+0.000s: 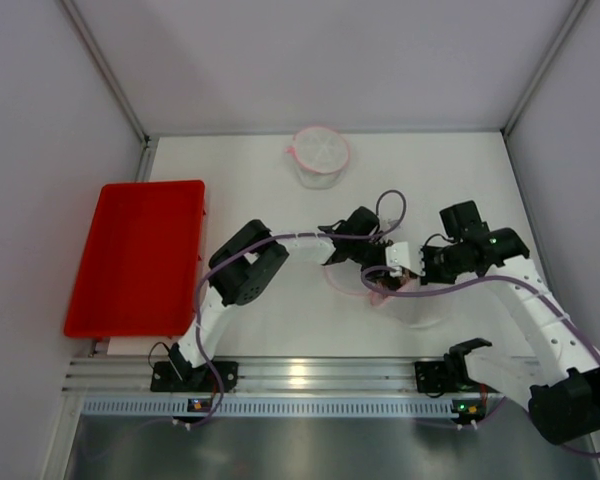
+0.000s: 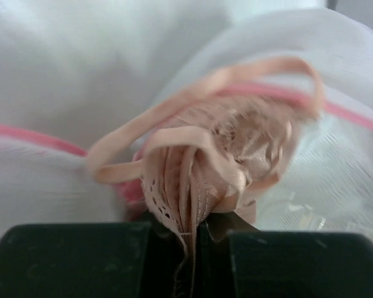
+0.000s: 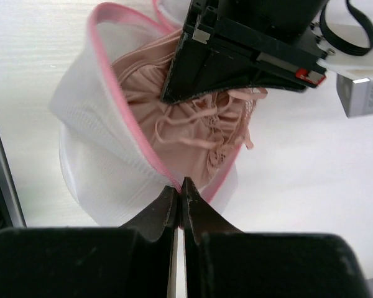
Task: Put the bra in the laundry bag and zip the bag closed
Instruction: Place the bra in the laundry bag.
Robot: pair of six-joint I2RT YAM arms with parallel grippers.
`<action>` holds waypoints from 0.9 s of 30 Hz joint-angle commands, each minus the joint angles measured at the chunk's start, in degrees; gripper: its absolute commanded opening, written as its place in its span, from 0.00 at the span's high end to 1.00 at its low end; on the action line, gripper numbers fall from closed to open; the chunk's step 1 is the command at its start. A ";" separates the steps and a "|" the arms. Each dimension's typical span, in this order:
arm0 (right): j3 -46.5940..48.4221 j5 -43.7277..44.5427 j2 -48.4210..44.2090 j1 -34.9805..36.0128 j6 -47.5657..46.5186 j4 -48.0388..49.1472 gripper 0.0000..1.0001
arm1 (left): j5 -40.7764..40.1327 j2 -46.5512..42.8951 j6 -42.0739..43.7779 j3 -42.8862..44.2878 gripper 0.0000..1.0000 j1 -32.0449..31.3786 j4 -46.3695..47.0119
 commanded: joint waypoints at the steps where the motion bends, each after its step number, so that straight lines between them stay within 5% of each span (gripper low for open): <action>1: 2.28 -2.54 -3.12 -0.58 -1.26 -0.65 1.00 | -8.05 0.01 -0.17 0.04 1.00 0.44 -4.42; 4: 0.96 -1.84 -4.62 -0.58 -1.52 -0.57 1.00 | -7.18 -2.70 4.39 1.62 0.86 1.58 -7.15; 6: -0.44 -1.31 -5.41 -0.49 -1.61 -0.31 1.00 | -8.31 -7.60 9.38 1.80 0.66 2.37 -8.91; 11: -2.56 -1.66 -5.42 -0.58 -1.44 1.27 1.00 | -12.80 -18.17 21.44 2.59 0.43 4.30 -20.15; 19: -2.38 -2.89 -4.71 -0.58 -0.65 2.33 1.00 | -15.25 -28.90 28.05 -4.52 0.35 14.21 -28.08; 27: -2.47 -4.21 -4.01 -0.58 -0.29 1.98 1.00 | -15.70 -23.90 24.71 -8.31 0.38 23.20 -22.66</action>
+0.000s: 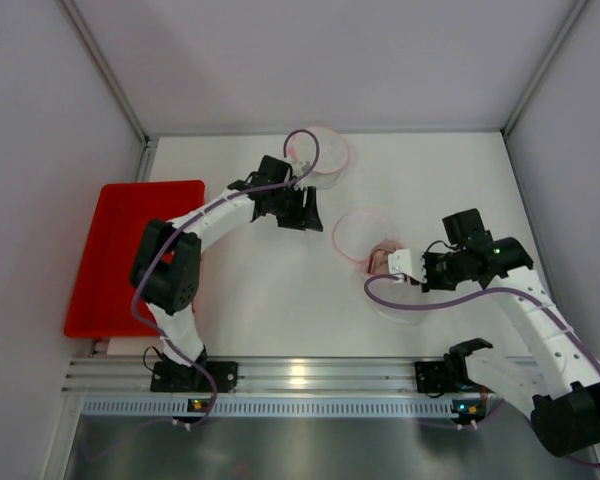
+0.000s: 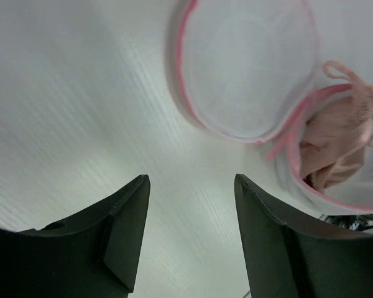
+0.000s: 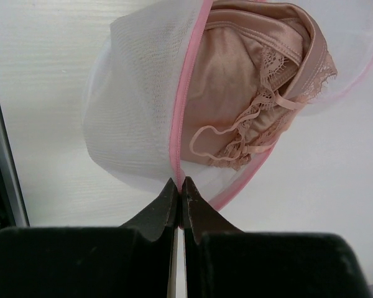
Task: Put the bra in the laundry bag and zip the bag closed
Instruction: Adjust the laundry bag at the center of the board.
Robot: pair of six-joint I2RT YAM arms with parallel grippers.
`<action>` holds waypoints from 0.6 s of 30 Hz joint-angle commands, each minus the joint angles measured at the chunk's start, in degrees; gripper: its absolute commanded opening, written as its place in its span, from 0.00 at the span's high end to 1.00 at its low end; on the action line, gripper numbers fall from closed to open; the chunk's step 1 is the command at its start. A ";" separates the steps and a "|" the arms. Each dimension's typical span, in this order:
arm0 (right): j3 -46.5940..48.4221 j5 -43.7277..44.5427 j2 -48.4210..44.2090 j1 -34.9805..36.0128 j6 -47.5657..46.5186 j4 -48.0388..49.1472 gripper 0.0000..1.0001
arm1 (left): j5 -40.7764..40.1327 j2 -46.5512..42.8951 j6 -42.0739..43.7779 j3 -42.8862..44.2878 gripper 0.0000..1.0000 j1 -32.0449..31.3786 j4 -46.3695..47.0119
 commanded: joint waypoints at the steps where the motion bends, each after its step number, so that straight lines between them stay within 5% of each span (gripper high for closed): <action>1: 0.41 -2.96 0.30 -0.54 0.14 1.56 1.00 | -1.12 2.26 -0.88 -0.37 0.38 -0.42 3.20; 5: 0.06 -2.70 0.30 -0.54 0.14 1.65 1.00 | -4.56 7.27 -2.99 1.99 0.38 -0.34 7.51; 10: -0.03 -2.61 0.74 -0.45 0.23 1.74 1.00 | 2.11 14.12 -8.96 4.20 0.39 -0.43 14.17; 18: 0.33 -2.96 0.74 -0.54 0.67 2.09 1.00 | 2.03 21.34 -16.53 5.69 0.43 -2.53 18.59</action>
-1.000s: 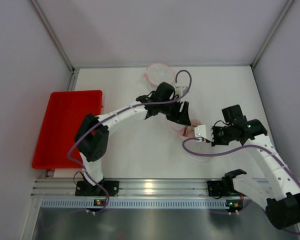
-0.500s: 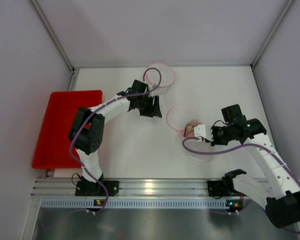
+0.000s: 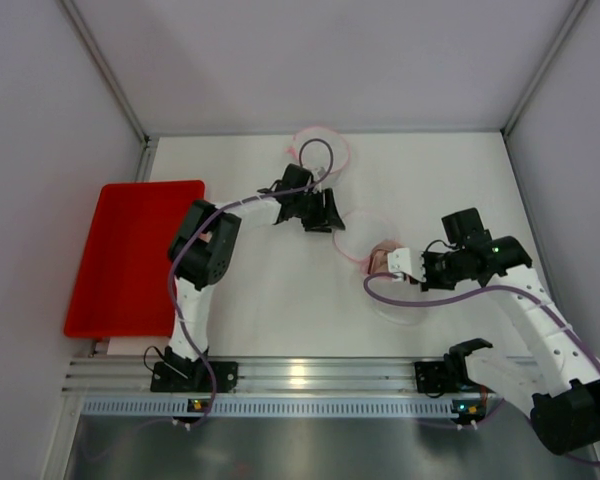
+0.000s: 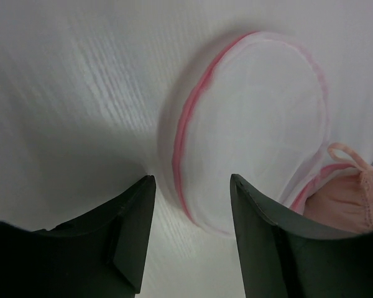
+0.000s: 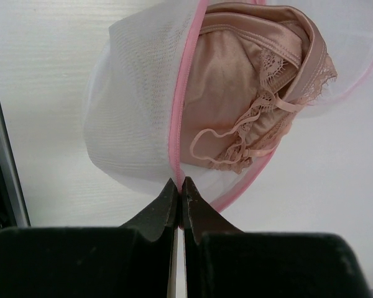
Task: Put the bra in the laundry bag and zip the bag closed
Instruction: Adjust the laundry bag at the center of the board.
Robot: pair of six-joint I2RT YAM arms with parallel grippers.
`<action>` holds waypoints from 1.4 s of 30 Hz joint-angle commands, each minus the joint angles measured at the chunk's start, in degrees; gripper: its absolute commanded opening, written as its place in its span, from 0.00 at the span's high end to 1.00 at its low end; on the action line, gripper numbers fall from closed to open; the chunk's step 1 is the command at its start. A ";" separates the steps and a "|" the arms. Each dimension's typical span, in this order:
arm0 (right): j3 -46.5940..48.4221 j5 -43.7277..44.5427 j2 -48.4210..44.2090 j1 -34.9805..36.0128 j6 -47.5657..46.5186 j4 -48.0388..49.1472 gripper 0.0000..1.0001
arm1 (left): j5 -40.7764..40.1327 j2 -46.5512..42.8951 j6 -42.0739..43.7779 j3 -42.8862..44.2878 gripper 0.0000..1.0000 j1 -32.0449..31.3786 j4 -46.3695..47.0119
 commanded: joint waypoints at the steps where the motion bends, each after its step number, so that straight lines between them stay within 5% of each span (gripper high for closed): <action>1: 0.33 -2.64 0.08 -0.45 0.10 1.78 1.00 | -0.04 3.26 -3.87 1.32 0.44 -1.44 3.86; 6: 0.15 -2.81 -0.44 -0.45 1.07 2.66 1.00 | 1.45 5.55 -4.67 2.46 0.60 -2.76 4.30; 10: -0.03 -3.51 -1.41 -0.45 2.30 3.45 1.00 | 3.74 4.60 -2.58 3.78 1.00 -2.76 4.39; 16: -2.48 -5.18 -6.06 -0.54 4.76 5.82 0.96 | 3.30 -8.39 9.19 2.90 1.00 -2.76 3.78; 22: -1.61 -7.29 -7.39 -0.54 14.41 11.69 0.58 | 6.10 -17.81 17.65 -0.24 1.00 -2.85 0.08; 29: 4.01 -14.06 -5.37 -2.56 46.08 27.94 0.66 | 6.65 -24.15 20.20 -2.55 1.00 -3.20 -1.14; 35: -3.52 -14.68 -5.10 -3.97 84.87 49.30 1.00 | 3.57 -26.96 19.24 0.35 1.00 -3.20 -5.71; 37: -8.19 -11.17 -5.45 -3.88 96.71 57.75 1.00 | 1.90 -28.28 18.19 0.88 1.00 -3.20 -6.85; 42: -11.54 -8.26 -3.79 -3.79 106.97 62.87 1.00 | -1.09 -32.40 17.39 1.50 1.00 -3.20 -7.30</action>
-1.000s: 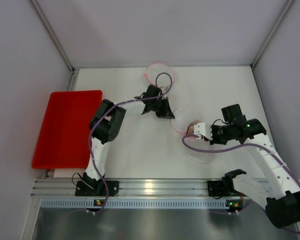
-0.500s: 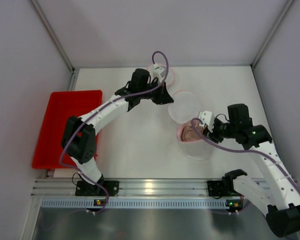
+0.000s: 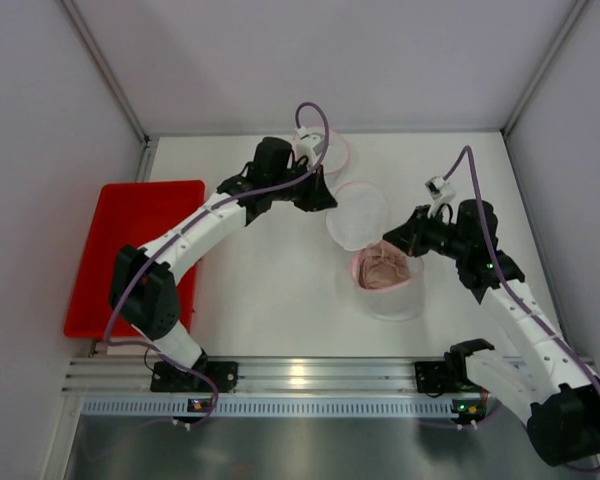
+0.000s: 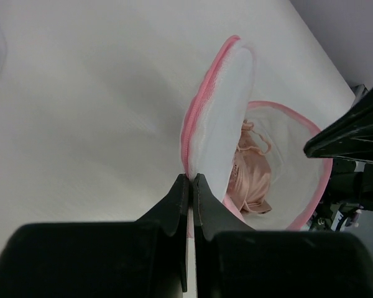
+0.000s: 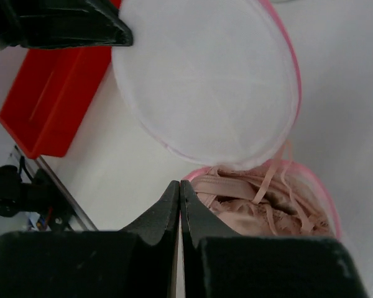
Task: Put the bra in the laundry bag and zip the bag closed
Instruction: Adjust the laundry bag at the center of the board.
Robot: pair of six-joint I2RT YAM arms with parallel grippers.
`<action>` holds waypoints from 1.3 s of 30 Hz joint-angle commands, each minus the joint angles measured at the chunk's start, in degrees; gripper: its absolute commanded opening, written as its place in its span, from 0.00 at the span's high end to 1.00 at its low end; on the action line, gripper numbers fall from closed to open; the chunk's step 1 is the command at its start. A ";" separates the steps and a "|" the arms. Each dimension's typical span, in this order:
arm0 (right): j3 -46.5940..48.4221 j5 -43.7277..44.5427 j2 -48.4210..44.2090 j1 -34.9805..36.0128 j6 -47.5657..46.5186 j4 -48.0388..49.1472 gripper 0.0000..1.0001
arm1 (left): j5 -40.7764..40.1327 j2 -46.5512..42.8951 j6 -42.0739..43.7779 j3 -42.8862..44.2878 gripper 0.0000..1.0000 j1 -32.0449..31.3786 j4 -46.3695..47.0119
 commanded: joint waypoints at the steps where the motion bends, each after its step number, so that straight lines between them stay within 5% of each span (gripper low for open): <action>1: -0.02 2.71 1.15 -0.29 17.03 10.65 1.00 | -2.34 -6.49 -0.68 3.94 1.00 -0.23 0.50; 12: -2.48 15.43 9.15 6.82 23.11 10.39 1.00 | 0.47 -8.86 -4.73 5.27 1.00 -0.23 -0.20; 20: -1.96 27.49 13.20 9.55 17.49 2.66 1.00 | 0.38 -10.54 -4.11 5.88 1.00 -0.14 -0.20; 25: 4.18 25.47 12.33 11.48 14.42 -0.41 0.90 | 0.39 -11.15 -3.50 5.09 1.00 -0.14 -0.11; 26: 7.24 25.65 11.02 11.48 13.45 -1.55 0.85 | 0.47 -11.33 -2.28 5.09 1.00 -0.14 -0.29; 27: 8.93 26.87 10.31 11.40 10.57 -4.26 0.70 | 0.30 -11.33 -1.31 5.18 1.00 -0.14 -0.55; 32: 15.70 23.03 4.77 5.78 1.42 -7.54 0.63 | -0.06 -11.94 5.28 5.27 1.00 -0.14 -2.05; 36: 15.37 20.47 4.06 2.88 -11.56 -8.86 0.67 | 2.23 -11.68 8.63 4.39 1.00 -0.14 -1.96; 39: 12.64 17.66 5.37 2.17 -17.12 -7.98 0.52 | 5.04 -11.33 12.75 4.04 1.00 -0.14 -1.96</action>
